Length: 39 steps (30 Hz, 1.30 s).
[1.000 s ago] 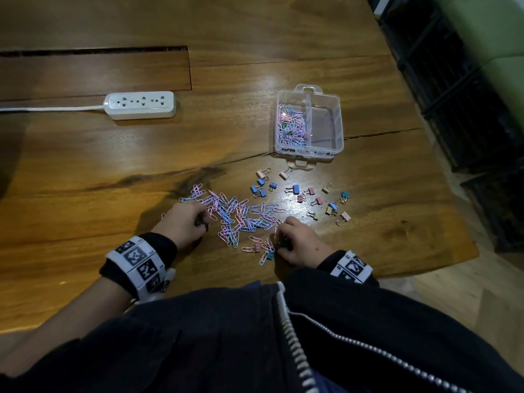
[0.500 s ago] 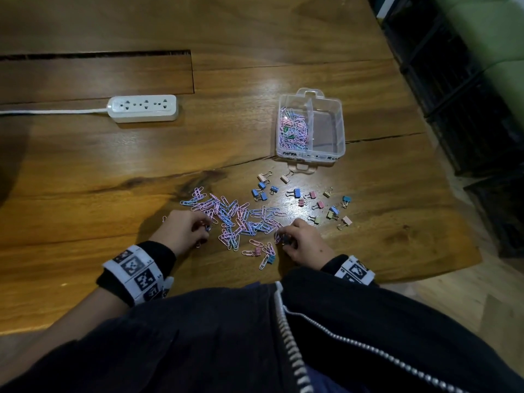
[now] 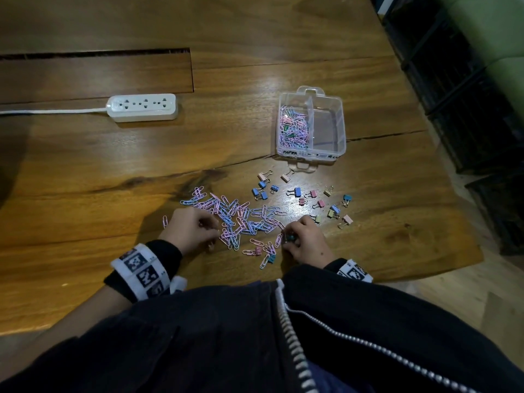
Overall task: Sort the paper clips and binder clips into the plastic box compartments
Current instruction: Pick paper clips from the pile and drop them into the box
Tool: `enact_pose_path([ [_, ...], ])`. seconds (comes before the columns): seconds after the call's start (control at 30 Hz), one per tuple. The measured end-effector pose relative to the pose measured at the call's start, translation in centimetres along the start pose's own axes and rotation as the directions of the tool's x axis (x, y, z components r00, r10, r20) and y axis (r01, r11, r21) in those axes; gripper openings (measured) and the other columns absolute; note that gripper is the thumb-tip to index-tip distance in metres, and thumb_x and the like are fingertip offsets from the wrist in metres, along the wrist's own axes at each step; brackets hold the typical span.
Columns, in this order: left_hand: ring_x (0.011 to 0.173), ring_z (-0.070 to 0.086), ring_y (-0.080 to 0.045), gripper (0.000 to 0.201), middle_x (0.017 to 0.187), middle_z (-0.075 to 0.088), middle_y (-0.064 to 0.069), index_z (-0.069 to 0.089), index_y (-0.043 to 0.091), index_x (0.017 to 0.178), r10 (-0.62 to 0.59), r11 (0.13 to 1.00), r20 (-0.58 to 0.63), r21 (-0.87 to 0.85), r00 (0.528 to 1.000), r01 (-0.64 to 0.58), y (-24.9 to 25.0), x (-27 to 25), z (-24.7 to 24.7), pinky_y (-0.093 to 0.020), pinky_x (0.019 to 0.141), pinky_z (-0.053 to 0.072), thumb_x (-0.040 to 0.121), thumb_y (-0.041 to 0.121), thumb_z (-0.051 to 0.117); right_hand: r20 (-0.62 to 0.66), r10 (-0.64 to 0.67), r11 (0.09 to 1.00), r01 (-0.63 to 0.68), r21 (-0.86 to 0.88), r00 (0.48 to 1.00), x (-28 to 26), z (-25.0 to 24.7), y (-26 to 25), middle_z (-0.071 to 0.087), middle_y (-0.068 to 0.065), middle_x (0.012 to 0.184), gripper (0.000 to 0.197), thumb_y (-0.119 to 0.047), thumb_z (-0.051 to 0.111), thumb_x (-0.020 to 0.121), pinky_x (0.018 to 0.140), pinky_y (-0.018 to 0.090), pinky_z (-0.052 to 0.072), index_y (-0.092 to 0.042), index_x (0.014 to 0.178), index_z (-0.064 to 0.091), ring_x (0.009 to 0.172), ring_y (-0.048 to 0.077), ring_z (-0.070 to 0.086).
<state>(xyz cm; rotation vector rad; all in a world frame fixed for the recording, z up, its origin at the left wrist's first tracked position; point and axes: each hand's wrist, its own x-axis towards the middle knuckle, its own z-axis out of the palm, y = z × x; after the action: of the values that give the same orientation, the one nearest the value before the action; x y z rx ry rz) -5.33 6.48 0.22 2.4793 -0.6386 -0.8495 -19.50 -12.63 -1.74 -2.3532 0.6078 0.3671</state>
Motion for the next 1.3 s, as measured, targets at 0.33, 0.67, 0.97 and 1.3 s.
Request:
enact_pose_path([
  [0.33,0.058,0.058,-0.007,0.024,0.082,0.064,-0.009,0.061,-0.006,0.106,-0.057,0.794,-0.012,-0.606,0.998,0.038,7.8,7.9,-1.9,-0.010,0.051,0.052,0.085,0.005,0.059,0.003,0.025,0.998,-0.025,0.050,1.000,-0.2,-0.4,0.8,0.044,-0.004,0.093,0.013,-0.012,0.063,0.080,0.074,0.014,0.036,-0.011,0.093,0.061,0.088,0.008,0.042],
  [0.67,0.085,0.053,-0.016,0.012,0.092,0.056,0.002,0.058,0.016,0.093,0.071,0.964,0.079,0.249,0.994,-0.088,3.7,4.3,-2.6,-0.025,0.073,0.044,0.082,0.014,0.063,-0.039,0.136,0.845,-0.095,0.527,0.990,2.9,-4.2,0.6,0.058,-0.004,0.077,0.022,-0.003,0.062,0.080,0.068,0.022,0.047,-0.022,0.070,0.055,0.075,0.011,0.056],
  [0.97,0.090,0.051,-0.020,0.013,0.092,0.045,0.001,0.048,0.018,0.083,0.029,0.926,0.153,0.367,0.988,-0.084,-1.6,0.4,0.0,-0.025,0.072,0.037,0.082,0.010,0.058,-0.139,0.189,0.861,-0.096,0.500,0.972,3.6,-3.9,-0.9,0.054,0.000,0.100,0.013,-0.009,0.055,0.086,0.064,0.016,0.041,-0.015,0.096,0.060,0.081,0.006,0.051],
  [1.3,0.059,0.048,-0.004,0.014,0.068,0.053,0.007,0.058,0.014,0.084,0.101,0.974,-0.052,-0.199,0.994,-0.109,2.0,1.8,-0.8,-0.007,0.056,0.040,0.079,0.001,0.062,0.259,-0.237,0.933,0.294,-0.208,0.936,0.6,1.3,-2.1,0.048,0.003,0.113,0.043,-0.034,0.061,0.081,0.095,0.028,0.032,-0.021,0.122,0.053,0.108,0.017,0.038],
])
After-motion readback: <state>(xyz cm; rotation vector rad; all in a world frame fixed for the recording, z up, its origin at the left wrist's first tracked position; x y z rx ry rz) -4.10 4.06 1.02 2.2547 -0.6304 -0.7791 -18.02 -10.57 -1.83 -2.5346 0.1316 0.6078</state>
